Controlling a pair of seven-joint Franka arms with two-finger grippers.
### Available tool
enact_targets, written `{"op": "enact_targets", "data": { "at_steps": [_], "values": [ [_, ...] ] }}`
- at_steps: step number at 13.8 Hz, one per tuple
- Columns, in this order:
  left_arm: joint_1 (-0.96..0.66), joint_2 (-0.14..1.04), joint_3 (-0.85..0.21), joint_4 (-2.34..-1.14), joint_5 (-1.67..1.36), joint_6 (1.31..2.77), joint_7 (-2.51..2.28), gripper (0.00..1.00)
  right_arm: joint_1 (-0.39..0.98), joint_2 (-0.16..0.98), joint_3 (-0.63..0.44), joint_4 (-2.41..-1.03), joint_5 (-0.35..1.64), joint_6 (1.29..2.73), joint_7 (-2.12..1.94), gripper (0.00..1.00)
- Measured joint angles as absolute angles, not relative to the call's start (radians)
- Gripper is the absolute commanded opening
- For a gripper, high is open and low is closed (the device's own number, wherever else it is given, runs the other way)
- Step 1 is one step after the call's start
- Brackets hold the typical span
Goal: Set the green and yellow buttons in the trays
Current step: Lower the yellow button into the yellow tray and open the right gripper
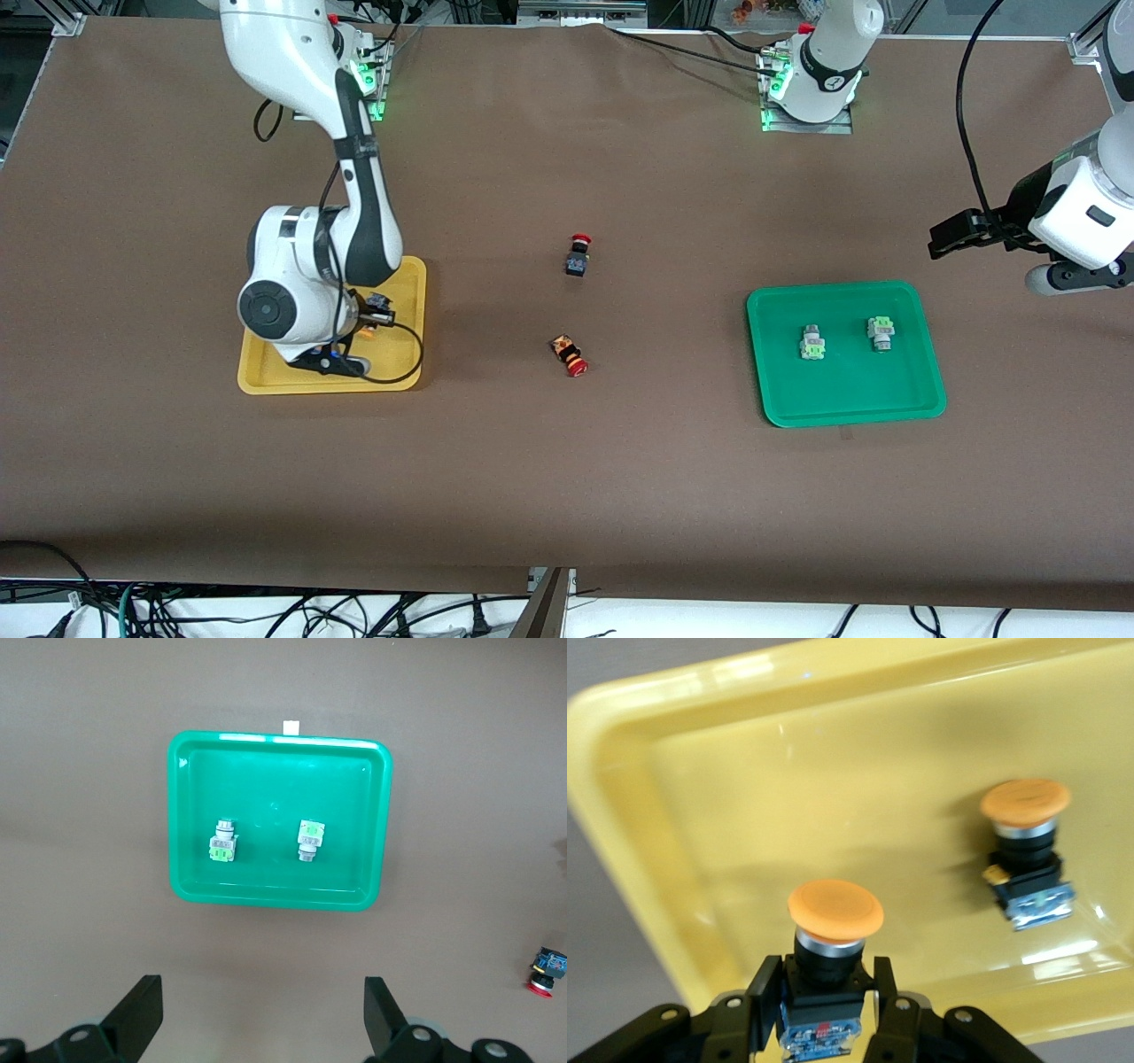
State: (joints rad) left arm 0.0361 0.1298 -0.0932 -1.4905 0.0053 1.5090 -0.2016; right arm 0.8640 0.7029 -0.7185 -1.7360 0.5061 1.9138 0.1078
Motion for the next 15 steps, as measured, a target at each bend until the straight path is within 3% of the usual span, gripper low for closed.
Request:
{"op": "enact_targets", "data": {
  "at_steps": [1, 9, 11, 15],
  "values": [
    [0.036, 0.130, -0.093, -1.489, 0.005, 1.509, -0.201, 1.00, 0.855, 0.709, -0.718, -1.736, 0.507, 1.914, 0.107, 0.68],
    [0.037, 0.130, -0.092, -1.489, 0.005, 1.509, -0.196, 1.00, 0.862, 0.697, -0.717, -1.707, 0.507, 1.913, 0.107, 0.85],
    [0.037, 0.130, -0.092, -1.489, 0.005, 1.509, -0.195, 1.00, 0.867, 0.673, -0.717, -1.689, 0.507, 1.901, 0.107, 0.96],
    [0.037, 0.131, -0.092, -1.488, 0.005, 1.509, -0.195, 1.00, 0.871, 0.593, -0.718, -1.646, 0.507, 1.858, 0.107, 0.99]
  ]
}}
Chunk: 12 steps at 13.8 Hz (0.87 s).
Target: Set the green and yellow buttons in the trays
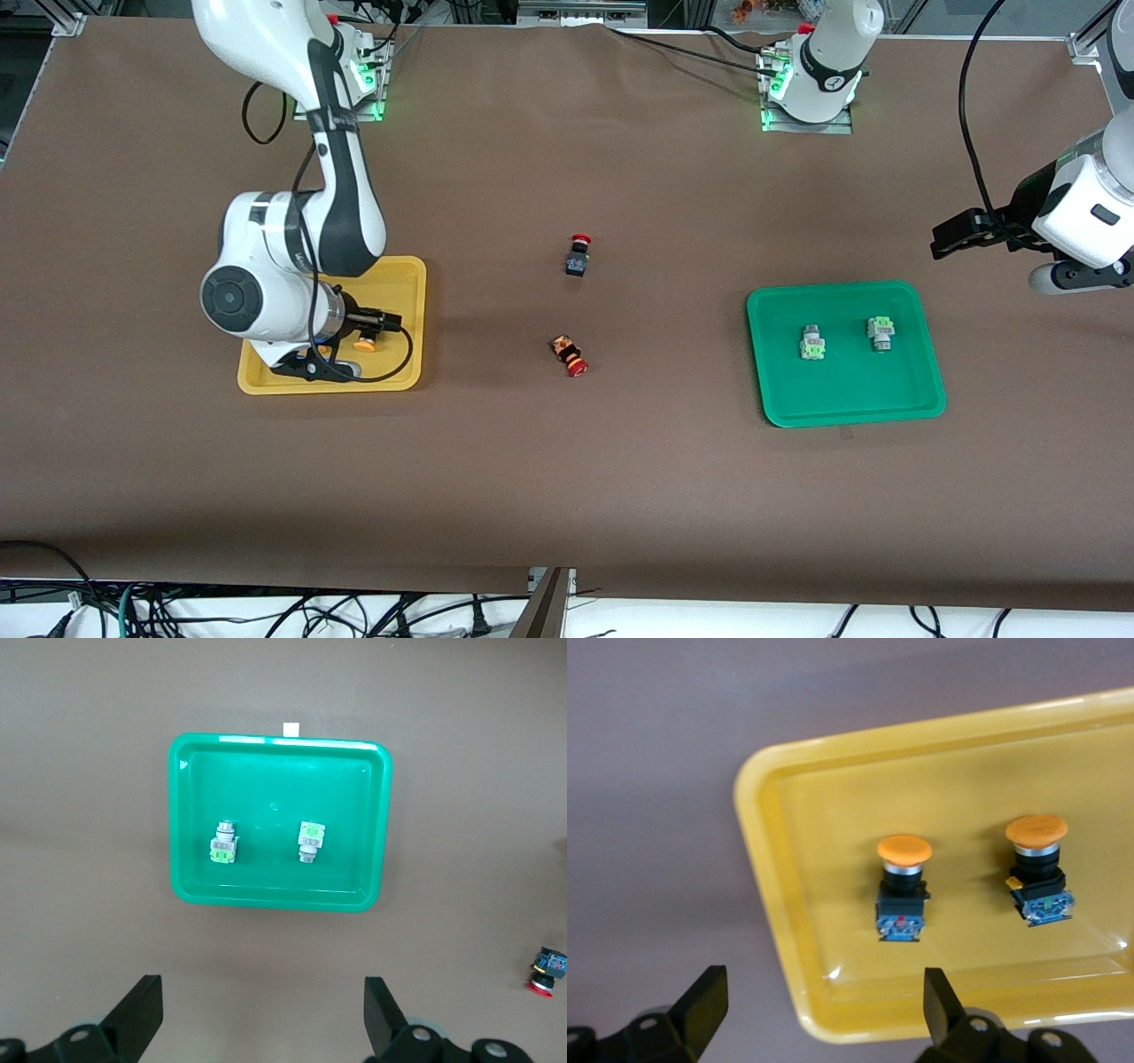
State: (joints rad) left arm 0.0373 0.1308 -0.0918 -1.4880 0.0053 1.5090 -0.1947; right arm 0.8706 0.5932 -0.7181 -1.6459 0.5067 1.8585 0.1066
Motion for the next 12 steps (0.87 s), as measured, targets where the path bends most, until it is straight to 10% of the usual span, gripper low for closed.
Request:
{"op": "enact_targets", "data": {
  "at_steps": [12],
  "values": [
    [0.036, 0.143, -0.093, -1.474, 0.005, 1.510, -0.193, 1.00, 0.883, 0.239, -0.718, -1.569, 0.236, 1.565, 0.095, 0.99]
  ]
}}
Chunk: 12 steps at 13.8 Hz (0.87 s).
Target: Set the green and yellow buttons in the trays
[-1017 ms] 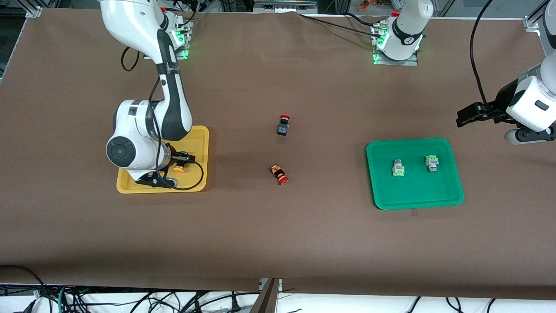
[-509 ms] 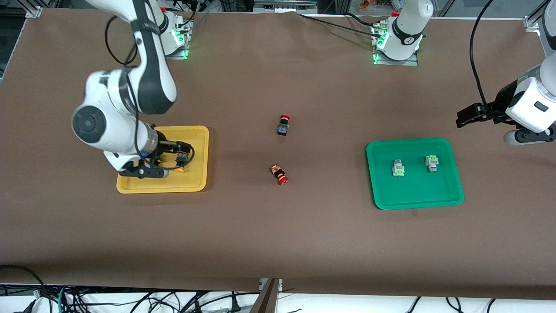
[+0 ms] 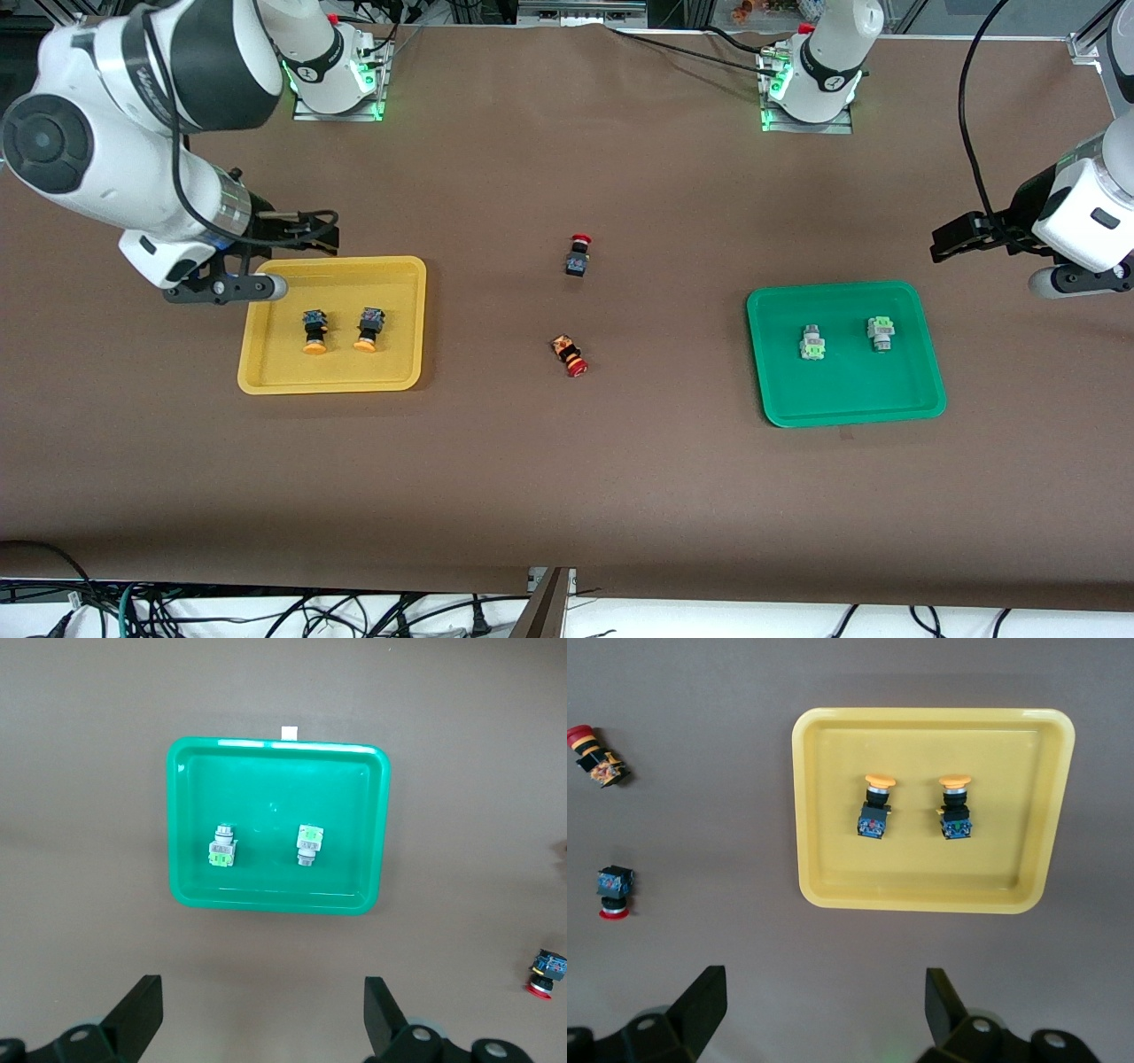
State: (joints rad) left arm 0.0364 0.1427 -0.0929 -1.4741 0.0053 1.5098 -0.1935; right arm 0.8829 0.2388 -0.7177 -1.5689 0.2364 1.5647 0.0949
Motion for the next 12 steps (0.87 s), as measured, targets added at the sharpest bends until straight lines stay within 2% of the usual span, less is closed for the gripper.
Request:
{"op": "enact_targets", "data": {
  "at_steps": [2, 7, 12],
  "values": [
    [0.036, 0.143, -0.093, -1.474, 0.005, 1.510, -0.193, 1.00, 0.852, 0.208, -0.692, -1.565, 0.209, 1.528, 0.074, 0.99],
    [0.035, 0.143, -0.093, -1.473, 0.005, 1.510, -0.193, 1.00, 0.568, 0.117, -0.439, -1.568, 0.144, 1.501, 0.028, 0.99],
    [0.035, 0.144, -0.093, -1.473, 0.005, 1.510, -0.193, 1.00, 0.379, 0.113, -0.218, -1.649, 0.093, 1.595, 0.028, 0.99]
  ]
}}
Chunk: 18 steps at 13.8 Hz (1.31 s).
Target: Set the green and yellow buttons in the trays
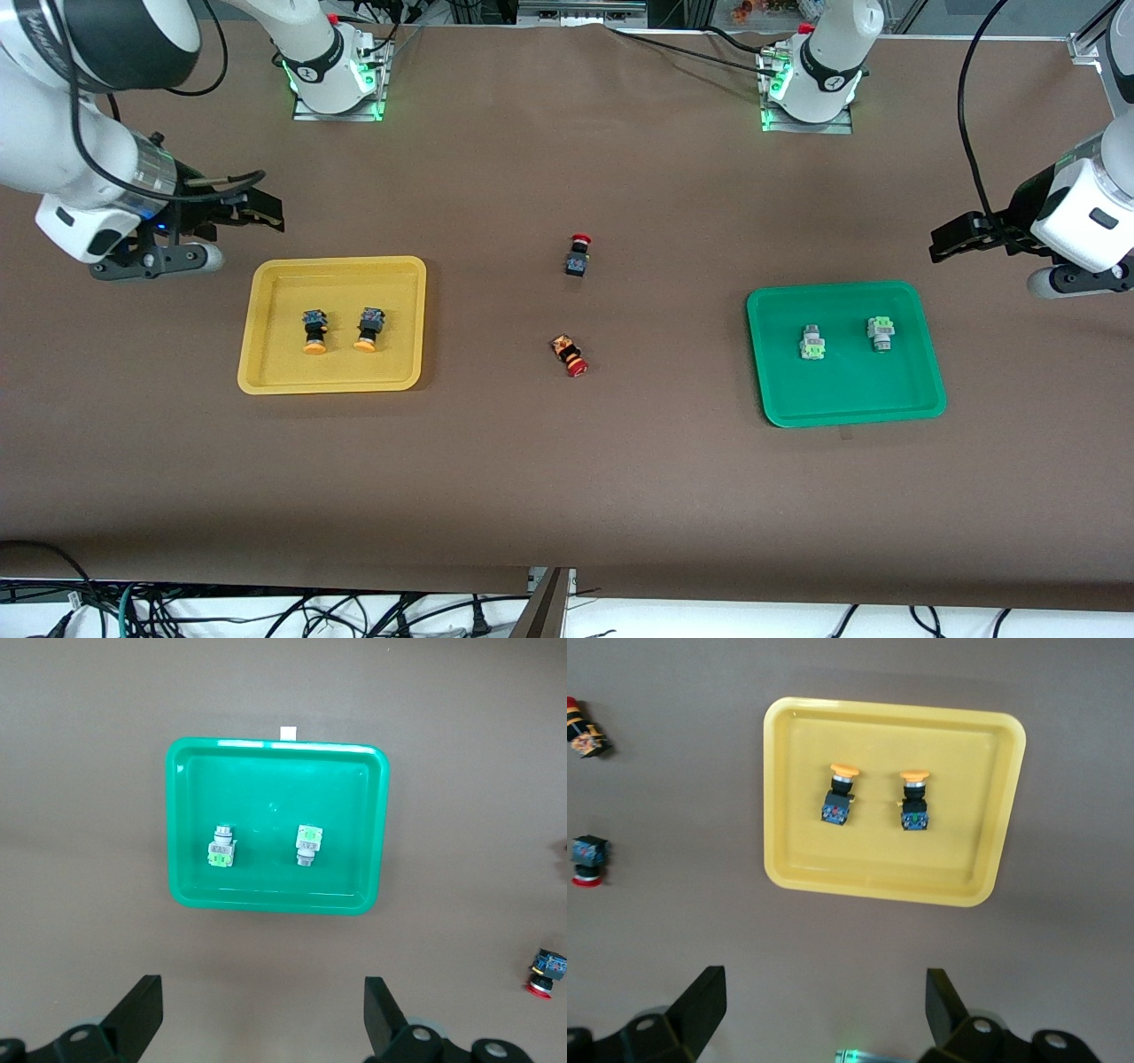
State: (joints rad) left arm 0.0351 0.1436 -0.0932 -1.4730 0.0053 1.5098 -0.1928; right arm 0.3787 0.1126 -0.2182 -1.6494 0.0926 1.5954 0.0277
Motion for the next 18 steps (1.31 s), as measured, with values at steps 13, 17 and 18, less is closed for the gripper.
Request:
{"op": "enact_targets", "data": {
  "at_steps": [13, 17, 18],
  "values": [
    [0.035, 0.152, -0.093, -1.457, 0.005, 1.510, -0.193, 1.00, 0.160, 0.076, -0.015, -1.637, 0.043, 1.609, 0.028, 0.99],
    [0.035, 0.152, -0.093, -1.455, 0.005, 1.510, -0.193, 1.00, 0.193, 0.076, -0.058, -1.633, 0.043, 1.588, 0.029, 0.99],
    [0.035, 0.152, -0.093, -1.455, 0.005, 1.510, -0.193, 1.00, 0.197, 0.076, -0.060, -1.633, 0.043, 1.587, 0.029, 0.99]
  ]
}}
